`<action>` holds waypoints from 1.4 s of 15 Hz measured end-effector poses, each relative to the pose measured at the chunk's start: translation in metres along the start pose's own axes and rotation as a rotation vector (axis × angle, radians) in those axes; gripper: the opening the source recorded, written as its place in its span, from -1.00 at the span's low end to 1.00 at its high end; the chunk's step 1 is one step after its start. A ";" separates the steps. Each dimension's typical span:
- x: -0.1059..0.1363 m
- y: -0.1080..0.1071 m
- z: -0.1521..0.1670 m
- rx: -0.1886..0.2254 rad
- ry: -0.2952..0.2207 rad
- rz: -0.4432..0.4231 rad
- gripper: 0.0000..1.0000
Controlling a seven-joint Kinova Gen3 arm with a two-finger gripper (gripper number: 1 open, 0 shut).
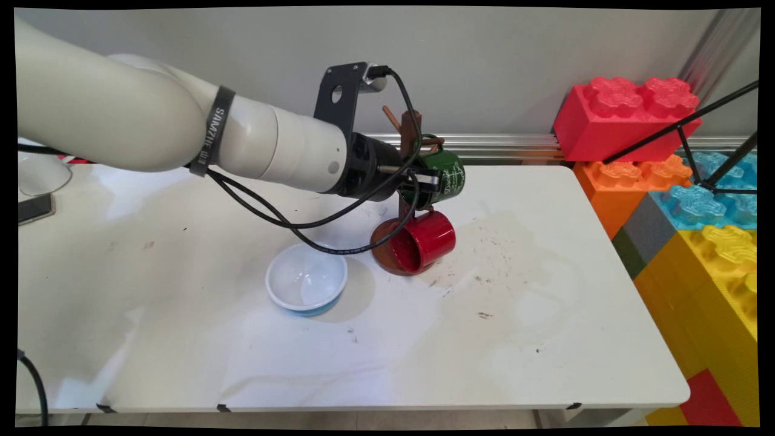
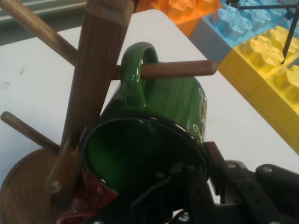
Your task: Place the picked object on the table
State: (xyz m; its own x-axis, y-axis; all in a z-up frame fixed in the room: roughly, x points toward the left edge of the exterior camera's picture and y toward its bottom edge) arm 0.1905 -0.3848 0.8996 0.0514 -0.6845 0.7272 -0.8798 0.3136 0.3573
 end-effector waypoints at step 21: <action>0.005 0.019 -0.012 -0.069 0.010 -0.037 -1.00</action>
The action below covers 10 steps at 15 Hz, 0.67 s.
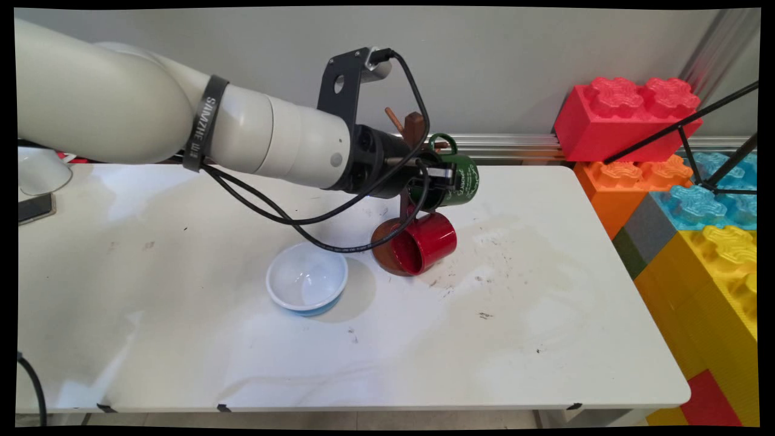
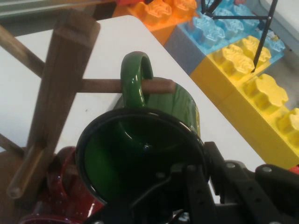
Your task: Place the picked object on the table
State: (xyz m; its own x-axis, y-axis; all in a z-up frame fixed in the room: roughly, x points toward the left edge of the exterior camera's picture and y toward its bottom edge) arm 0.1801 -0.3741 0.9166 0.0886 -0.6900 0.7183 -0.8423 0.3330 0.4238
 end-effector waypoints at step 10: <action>-0.003 0.016 -0.003 -0.040 -0.002 -0.007 -1.00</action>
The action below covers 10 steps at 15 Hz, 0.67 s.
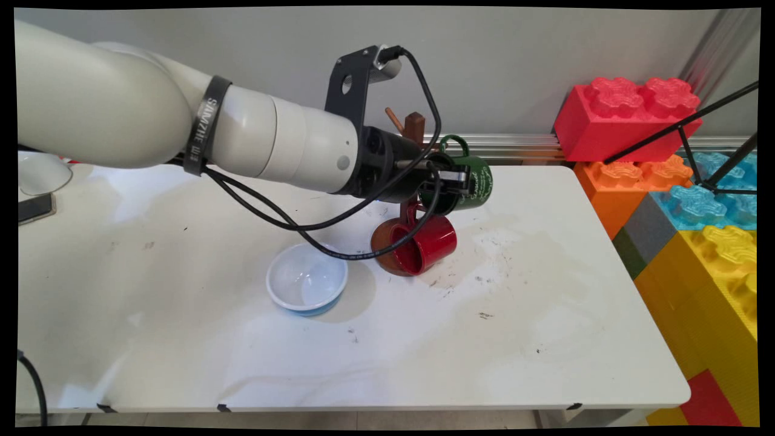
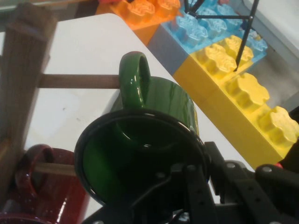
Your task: Place the picked object on the table
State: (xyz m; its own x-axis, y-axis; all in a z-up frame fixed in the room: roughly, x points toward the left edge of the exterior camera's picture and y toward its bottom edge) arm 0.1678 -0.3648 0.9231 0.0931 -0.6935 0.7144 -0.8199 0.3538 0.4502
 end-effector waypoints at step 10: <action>-0.007 0.025 -0.019 -0.065 -0.017 0.010 -1.00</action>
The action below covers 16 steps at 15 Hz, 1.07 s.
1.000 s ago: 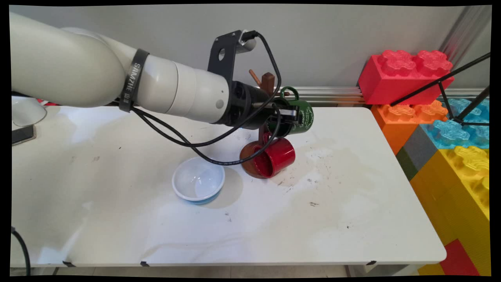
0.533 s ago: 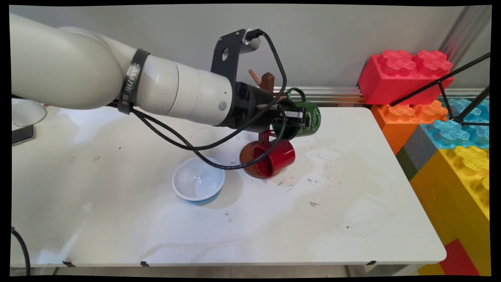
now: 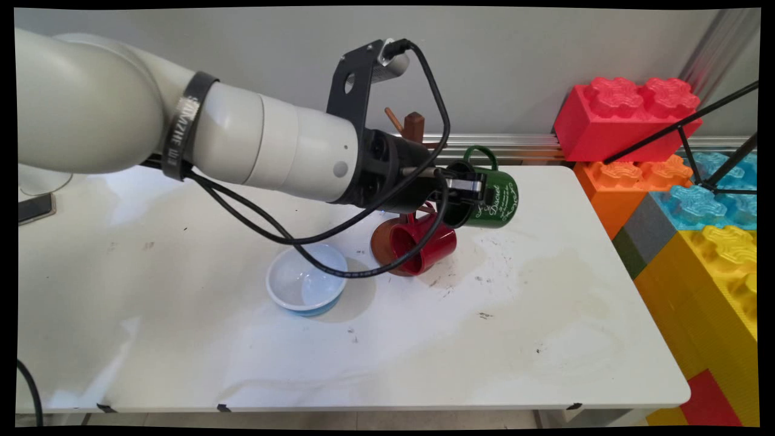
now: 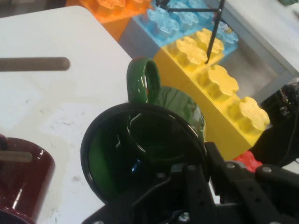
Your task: Place the picked object on the table
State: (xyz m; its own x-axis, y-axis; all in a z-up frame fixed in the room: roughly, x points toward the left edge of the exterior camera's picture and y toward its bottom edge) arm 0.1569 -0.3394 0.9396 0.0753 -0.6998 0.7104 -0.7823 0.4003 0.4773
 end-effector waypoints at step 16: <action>0.018 -0.006 -0.051 -0.056 -0.105 0.191 -1.00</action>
State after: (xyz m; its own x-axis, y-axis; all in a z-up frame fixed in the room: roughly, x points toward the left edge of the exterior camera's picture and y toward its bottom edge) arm 0.1940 -0.3245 0.9761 -0.1384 -0.6645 0.7343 -0.7406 0.5618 0.3688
